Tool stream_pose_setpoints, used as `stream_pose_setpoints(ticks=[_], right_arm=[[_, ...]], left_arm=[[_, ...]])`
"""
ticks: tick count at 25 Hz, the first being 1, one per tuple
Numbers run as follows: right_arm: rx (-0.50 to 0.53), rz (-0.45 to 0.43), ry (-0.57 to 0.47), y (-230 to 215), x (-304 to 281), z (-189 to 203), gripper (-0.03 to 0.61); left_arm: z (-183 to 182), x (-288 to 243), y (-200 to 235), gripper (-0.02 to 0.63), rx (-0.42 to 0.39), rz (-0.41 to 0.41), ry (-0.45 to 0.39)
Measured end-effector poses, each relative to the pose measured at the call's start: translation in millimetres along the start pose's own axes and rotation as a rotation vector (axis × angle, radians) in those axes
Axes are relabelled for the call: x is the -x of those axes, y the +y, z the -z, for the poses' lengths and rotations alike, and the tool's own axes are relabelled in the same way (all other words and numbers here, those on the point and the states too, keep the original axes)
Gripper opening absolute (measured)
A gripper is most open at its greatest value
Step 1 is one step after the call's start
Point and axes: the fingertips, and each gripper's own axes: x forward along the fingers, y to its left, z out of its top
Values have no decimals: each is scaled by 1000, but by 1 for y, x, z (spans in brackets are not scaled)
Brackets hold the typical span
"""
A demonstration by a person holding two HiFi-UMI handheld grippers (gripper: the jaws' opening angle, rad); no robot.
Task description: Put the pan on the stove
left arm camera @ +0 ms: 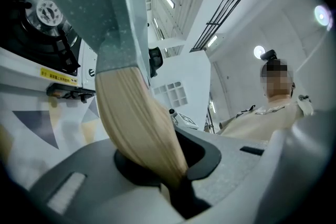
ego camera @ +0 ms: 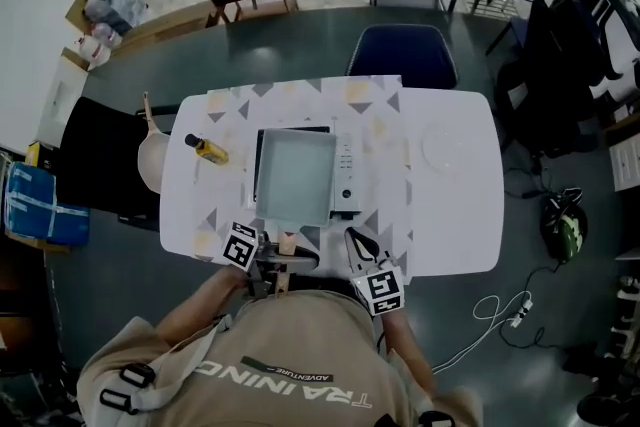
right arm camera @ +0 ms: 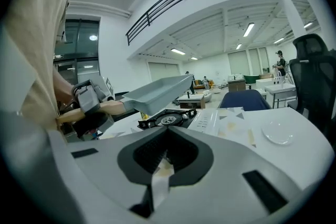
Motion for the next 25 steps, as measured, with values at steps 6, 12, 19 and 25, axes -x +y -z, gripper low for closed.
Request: stream_pose_setpoints(ticks=[6,12,19,25], right_arm=[[39,-23,-7,7,-20,-26,-1],[64,-21,12,5,-32,-34,0],[28,1,56,2,-41,-26,-1],[33,-19,99,6,-54,-15,-1]], left_arm=[[-33,18,6,51,32,33,-113],[-63,38,21,52,49,43,-177],[-76,49,42,58,62,57,-171],[-73,50,67,66,99,51,-123]])
